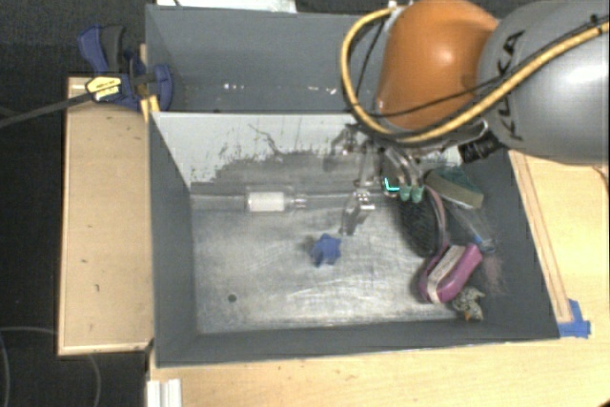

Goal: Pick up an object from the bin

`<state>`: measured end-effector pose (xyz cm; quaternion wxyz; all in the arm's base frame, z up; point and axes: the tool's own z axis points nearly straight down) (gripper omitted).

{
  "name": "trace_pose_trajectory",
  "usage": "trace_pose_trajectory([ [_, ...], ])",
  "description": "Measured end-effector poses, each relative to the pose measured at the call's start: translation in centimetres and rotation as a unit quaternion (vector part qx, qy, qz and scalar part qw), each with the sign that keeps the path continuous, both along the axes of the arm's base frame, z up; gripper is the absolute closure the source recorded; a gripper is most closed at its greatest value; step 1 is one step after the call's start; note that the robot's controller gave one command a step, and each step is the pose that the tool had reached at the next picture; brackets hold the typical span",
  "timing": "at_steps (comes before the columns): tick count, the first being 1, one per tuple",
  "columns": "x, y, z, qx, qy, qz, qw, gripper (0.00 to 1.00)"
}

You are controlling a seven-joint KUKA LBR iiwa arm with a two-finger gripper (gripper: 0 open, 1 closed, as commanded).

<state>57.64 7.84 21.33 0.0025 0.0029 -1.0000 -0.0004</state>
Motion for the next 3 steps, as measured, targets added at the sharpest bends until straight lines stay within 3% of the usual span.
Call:
trace_pose_trajectory([
  [1, -2.6, -1.5, -14.1, 0.000, -0.0035, 0.118, 0.9930, 0.00],
  [2, -2.3, -1.4, -13.6, 0.000, -0.0081, 0.115, 0.9933, 1.00],
  [3, -2.4, 0.2, 0.9, 0.000, -0.0082, 0.209, 0.9778, 1.00],
])
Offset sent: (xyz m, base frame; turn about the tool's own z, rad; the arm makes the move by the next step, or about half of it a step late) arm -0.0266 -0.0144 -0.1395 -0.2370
